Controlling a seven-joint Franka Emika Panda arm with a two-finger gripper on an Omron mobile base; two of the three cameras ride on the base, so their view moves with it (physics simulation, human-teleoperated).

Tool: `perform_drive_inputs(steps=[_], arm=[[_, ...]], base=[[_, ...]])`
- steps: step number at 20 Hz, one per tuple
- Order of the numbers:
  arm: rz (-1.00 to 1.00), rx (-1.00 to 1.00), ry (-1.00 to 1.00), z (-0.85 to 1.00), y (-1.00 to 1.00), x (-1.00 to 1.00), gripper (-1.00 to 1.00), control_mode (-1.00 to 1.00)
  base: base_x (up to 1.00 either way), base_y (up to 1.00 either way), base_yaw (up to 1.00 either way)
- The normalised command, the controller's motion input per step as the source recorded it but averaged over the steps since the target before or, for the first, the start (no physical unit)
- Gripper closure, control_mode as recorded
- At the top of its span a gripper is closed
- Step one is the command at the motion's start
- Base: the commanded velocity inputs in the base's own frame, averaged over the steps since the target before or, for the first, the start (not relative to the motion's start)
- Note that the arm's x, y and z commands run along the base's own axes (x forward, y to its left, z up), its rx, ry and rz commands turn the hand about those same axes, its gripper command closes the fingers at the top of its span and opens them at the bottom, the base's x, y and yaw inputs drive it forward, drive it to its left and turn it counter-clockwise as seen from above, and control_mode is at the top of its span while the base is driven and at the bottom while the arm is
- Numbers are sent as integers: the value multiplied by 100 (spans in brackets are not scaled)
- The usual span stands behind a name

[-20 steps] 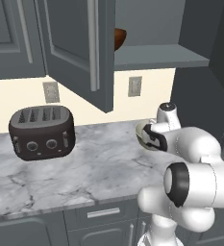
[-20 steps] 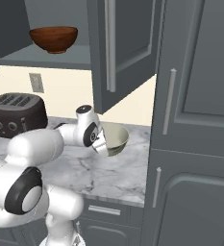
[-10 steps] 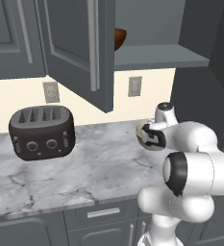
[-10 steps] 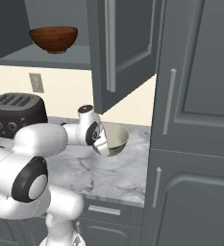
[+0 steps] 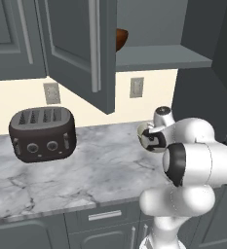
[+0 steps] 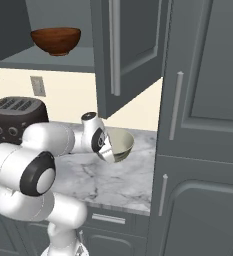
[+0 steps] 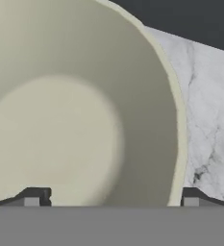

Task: Open the cabinet. Pick the bowls from the counter and place them in the cabinet. Then close the cabinet.

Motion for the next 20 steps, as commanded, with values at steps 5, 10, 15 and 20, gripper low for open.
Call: perform_drive_inputs(steps=[5,10,15,20], arm=[[0,-1,0,-6,0,0,100,-100],[0,0,0,0,0,0,100,-100],[0,0,0,0,0,0,100,-100],[-3,0,-14,67,0,-29,100,-100]], base=[[0,0,0],[0,0,0],[0,0,0],[0,0,0]])
